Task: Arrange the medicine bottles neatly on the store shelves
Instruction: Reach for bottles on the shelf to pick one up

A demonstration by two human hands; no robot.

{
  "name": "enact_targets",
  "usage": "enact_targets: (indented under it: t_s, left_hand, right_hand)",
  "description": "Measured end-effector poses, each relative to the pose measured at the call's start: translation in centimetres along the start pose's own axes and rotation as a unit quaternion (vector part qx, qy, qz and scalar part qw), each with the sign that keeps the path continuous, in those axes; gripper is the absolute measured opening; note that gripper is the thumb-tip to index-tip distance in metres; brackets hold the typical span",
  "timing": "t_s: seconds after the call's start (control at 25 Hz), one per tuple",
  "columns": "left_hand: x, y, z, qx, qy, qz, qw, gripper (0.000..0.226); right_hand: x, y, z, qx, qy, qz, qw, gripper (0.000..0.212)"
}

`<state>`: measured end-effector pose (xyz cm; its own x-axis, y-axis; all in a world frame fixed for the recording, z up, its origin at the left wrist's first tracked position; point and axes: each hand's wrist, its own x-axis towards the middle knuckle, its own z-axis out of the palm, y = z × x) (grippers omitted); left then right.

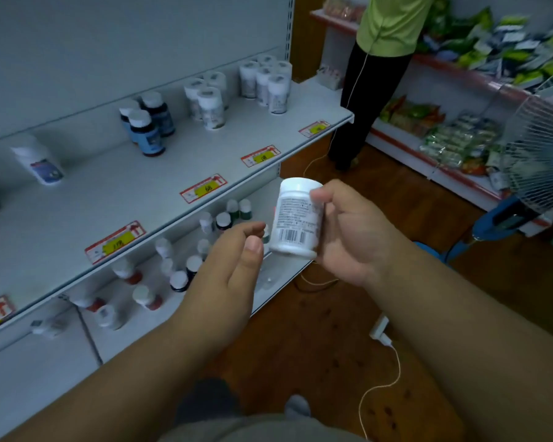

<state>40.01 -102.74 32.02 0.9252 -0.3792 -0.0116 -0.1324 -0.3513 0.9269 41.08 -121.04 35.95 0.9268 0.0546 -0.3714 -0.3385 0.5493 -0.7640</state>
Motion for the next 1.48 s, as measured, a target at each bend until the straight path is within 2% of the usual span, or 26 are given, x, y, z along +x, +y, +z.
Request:
enact_targets:
  t_s: [0.08, 0.2, 0.36, 0.52, 0.64, 0.8, 0.96, 1.04, 1.16, 1.28, 1.4, 1.48]
  left_hand:
    - [3.2, 1.1, 0.6, -0.007, -0.007, -0.011, 1.0, 0.062]
    - [8.4, 1.4, 0.6, 0.013, -0.015, -0.006, 1.0, 0.061]
    - [16.2, 1.4, 0.0, 0.032, -0.02, 0.012, 0.999, 0.055]
    - [21.8, 2.1, 0.1, 0.054, -0.009, 0.026, 0.998, 0.073]
    - [24.9, 1.9, 1.3, 0.06, 0.022, 0.023, 0.998, 0.078]
    - [28.4, 1.0, 2.6, 0.074, 0.109, -0.029, 0.991, 0.075]
    - [29.7, -0.2, 3.9, 0.074, 0.231, -0.103, 0.965, 0.067]
    - [29.8, -0.6, 4.6, 0.088, 0.264, -0.136, 0.951, 0.07]
    - [30.5, -1.4, 4.2, 0.133, 0.282, -0.168, 0.935, 0.074]
    - [32.4, -2.4, 2.0, 0.276, 0.311, -0.138, 0.899, 0.066]
    - [34.4, -2.9, -0.9, 0.375, 0.281, -0.131, 0.874, 0.074]
    - [35.4, -3.2, -2.1, 0.417, 0.251, -0.119, 0.866, 0.078]
  right_hand:
    - [2.3, -1.9, -1.4, -0.053, -0.024, -0.015, 0.998, 0.031]
    - [6.4, -4.1, -2.3, -0.126, -0.024, -0.03, 0.991, 0.054]
    - [12.3, -7.6, -2.7, -0.18, 0.051, -0.068, 0.98, 0.071]
    - [16.2, -11.7, -3.4, -0.206, 0.089, -0.108, 0.969, 0.093]
    - [19.9, -14.0, -4.1, -0.236, 0.078, -0.096, 0.964, 0.081]
    - [25.7, -16.4, -4.8, -0.33, -0.015, -0.077, 0.941, 0.08]
    - [31.5, -17.3, -4.2, -0.414, -0.086, -0.048, 0.905, 0.086]
    - [33.8, -17.0, -3.9, -0.42, -0.118, -0.046, 0.898, 0.082]
    - [36.2, -15.8, -3.1, -0.441, -0.138, -0.033, 0.886, 0.081]
    - [38.9, -14.7, -2.4, -0.483, -0.168, -0.036, 0.859, 0.067]
    - [41.1, -13.8, -1.5, -0.519, -0.153, -0.046, 0.839, 0.086]
    - [42.5, -13.3, -1.0, -0.537, -0.144, -0.061, 0.829, 0.082]
